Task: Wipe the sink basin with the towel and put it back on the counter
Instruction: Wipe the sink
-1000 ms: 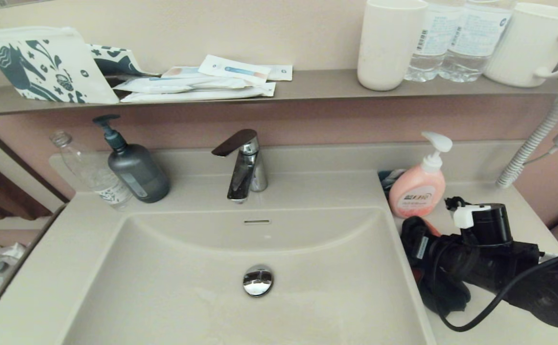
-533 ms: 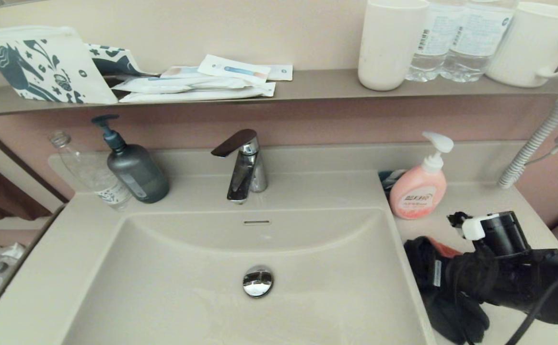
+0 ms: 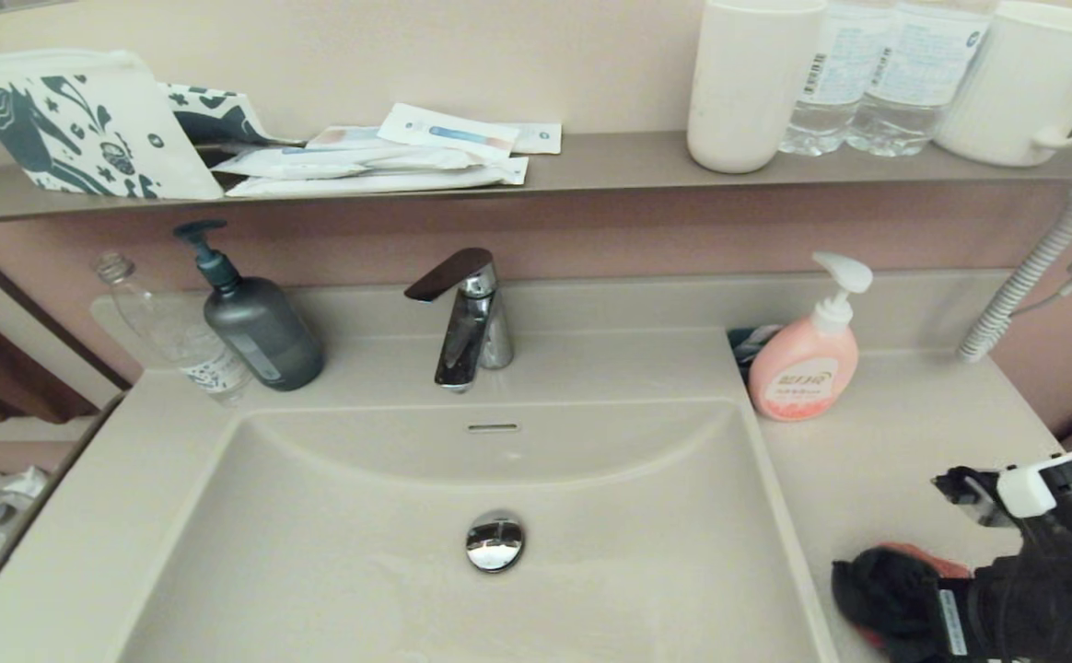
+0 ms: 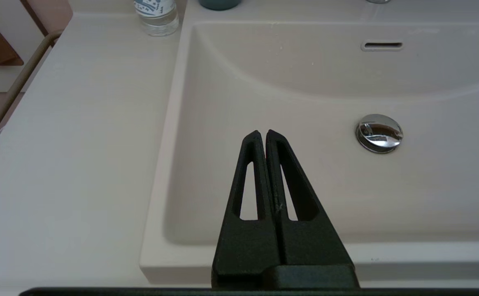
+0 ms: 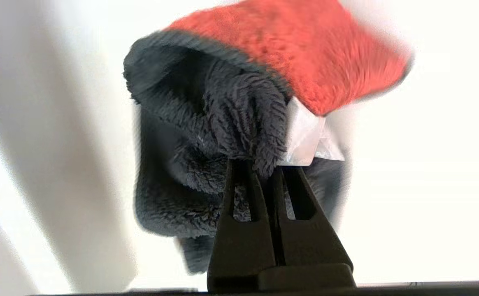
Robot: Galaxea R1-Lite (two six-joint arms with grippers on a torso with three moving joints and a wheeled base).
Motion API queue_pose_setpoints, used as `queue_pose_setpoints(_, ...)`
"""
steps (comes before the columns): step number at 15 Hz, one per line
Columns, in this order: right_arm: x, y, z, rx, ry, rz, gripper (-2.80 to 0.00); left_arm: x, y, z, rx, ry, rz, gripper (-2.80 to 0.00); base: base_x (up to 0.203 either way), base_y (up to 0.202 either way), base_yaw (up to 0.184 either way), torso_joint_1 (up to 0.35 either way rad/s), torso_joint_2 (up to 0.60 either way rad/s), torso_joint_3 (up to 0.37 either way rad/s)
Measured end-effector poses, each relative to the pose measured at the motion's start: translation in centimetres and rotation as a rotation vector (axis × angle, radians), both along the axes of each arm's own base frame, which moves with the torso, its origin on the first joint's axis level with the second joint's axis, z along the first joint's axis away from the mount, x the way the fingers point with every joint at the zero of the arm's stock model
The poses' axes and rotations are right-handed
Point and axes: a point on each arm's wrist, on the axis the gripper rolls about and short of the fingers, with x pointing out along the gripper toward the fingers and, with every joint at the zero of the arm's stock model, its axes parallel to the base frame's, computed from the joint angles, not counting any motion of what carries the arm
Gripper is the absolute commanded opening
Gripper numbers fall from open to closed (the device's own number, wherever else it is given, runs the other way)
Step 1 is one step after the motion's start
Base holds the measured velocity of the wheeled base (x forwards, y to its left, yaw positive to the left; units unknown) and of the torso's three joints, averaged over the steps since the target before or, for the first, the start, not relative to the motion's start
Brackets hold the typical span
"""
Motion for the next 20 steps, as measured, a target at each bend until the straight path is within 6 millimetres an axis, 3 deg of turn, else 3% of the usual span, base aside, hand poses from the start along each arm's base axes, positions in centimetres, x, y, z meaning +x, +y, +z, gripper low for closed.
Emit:
queue_pose_setpoints(4, 0.8, -4.3, 0.7, -0.079, -0.066, -0.108, -2.8, 0.0, 0.0, 0.0, -0.001, 0.0, 0.0, -2.8, 0.0, 0.0, 0.0, 0.0, 0.0, 0.0)
queue_pose_setpoints(8, 2.5, -8.2, 0.2, -0.158, -0.107, -0.21, -2.8, 0.0, 0.0, 0.0, 0.0, 0.0, 0.0, -2.8, 0.0, 0.0, 0.0, 0.0, 0.0, 0.0)
queue_pose_setpoints(13, 6.3, -13.2, -0.9, -0.192, -0.226, -0.355, -2.8, 0.0, 0.0, 0.0, 0.0, 0.0, 0.0, -2.8, 0.0, 0.0, 0.0, 0.0, 0.0, 0.0)
queue_pose_setpoints(16, 7.7, -11.9, -1.6, -0.1, -0.242, -0.352, -2.8, 0.0, 0.0, 0.0, 0.0, 0.0, 0.0, -2.8, 0.0, 0.0, 0.0, 0.0, 0.0, 0.0)
queue_pose_setpoints(20, 8.2, -6.5, -1.8, 0.002, -0.229, -0.256, -2.8, 0.0, 0.0, 0.0, 0.0, 0.0, 0.0, -2.8, 0.0, 0.0, 0.0, 0.0, 0.0, 0.0)
